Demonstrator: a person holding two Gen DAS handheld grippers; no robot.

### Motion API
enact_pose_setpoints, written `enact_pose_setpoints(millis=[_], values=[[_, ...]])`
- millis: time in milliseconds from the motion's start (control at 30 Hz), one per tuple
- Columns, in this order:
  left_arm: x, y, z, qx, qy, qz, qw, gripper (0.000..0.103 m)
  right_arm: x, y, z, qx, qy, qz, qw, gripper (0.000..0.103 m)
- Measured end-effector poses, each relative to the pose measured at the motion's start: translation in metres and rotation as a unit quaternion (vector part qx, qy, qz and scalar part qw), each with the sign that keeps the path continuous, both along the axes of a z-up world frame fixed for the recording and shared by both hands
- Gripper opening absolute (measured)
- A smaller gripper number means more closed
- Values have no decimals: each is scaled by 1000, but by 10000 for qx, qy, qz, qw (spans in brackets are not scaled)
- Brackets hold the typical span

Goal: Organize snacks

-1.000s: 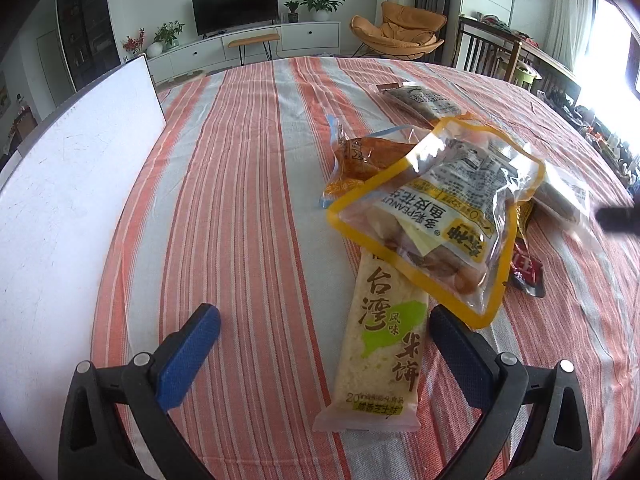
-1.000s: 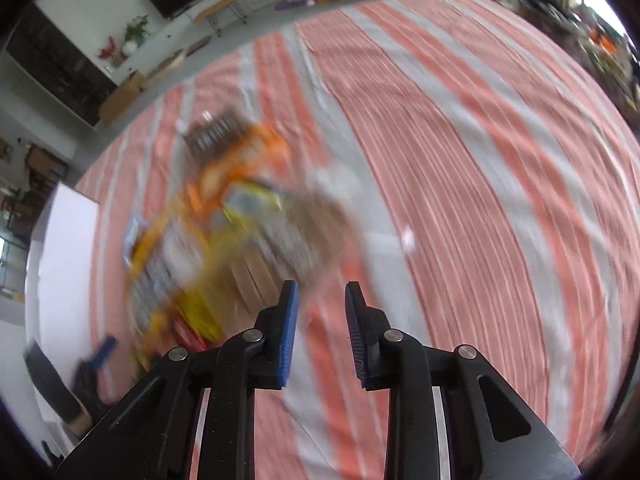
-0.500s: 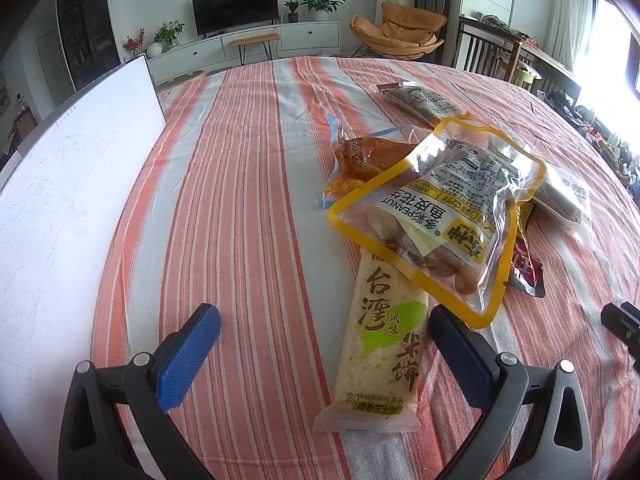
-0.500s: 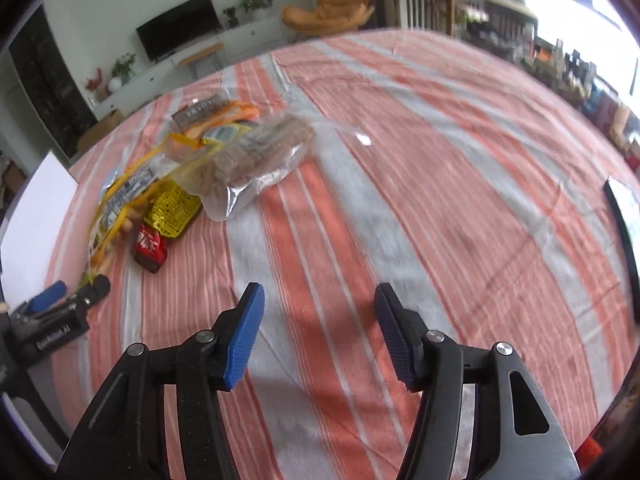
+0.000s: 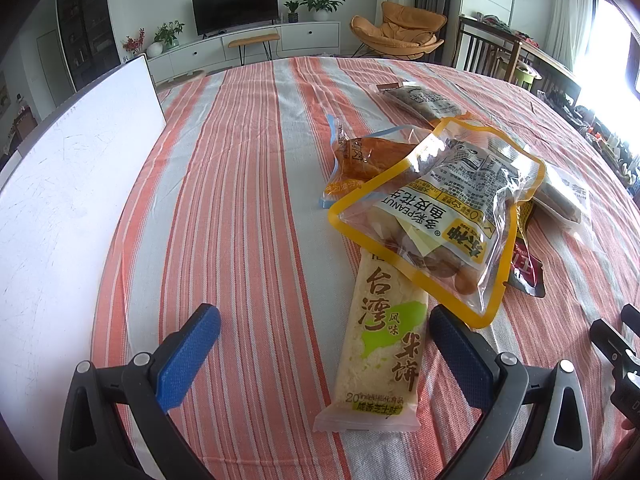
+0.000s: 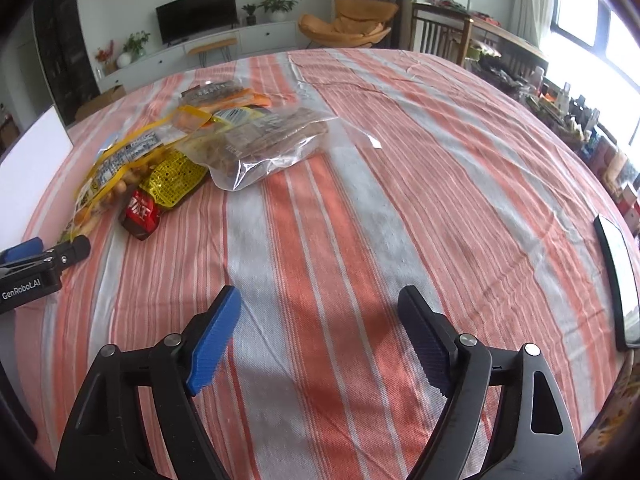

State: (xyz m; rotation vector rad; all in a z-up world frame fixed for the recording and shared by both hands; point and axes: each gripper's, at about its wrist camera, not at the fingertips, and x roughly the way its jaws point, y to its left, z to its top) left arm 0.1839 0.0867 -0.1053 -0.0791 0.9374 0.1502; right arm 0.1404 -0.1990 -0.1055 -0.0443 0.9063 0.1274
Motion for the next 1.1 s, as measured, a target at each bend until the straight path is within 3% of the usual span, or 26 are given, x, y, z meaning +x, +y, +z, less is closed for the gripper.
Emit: enact_pose_setpoints(millis=[500,567,633,767,833,900,967,1033,1100], values=[[0,0,0,0,1,2,10000,103,1,1,1,26,124,156,9998,87],[0,0,0,0,1,2,10000,103,12,-8,8,408,446,128,9981,86],[0,0,0,0,1,3,10000,103,34,-31,24,1372,578,-376,9881,85],[0,0,0,0,2,3,10000,103,98,-39,42,1900,1058,-1039,9705,85],[0,0,0,1,2,3,10000,103,136,-22,42,1647,1428,-1062,9702,85],[0,0,0,1,1,4,10000,103,160,-2,40,1246,1469,-1143,9746,85],[0,0,0,0,1,3,10000,103,169,18,35,858,1459,-1021,9803,86],[0,0,1,1,1,4,10000,103,173,38,20,92,1586,-668,9850,86],[0,-1,1,1,1,4,10000,103,163,36,15,-53,1362,-414,9898,82]])
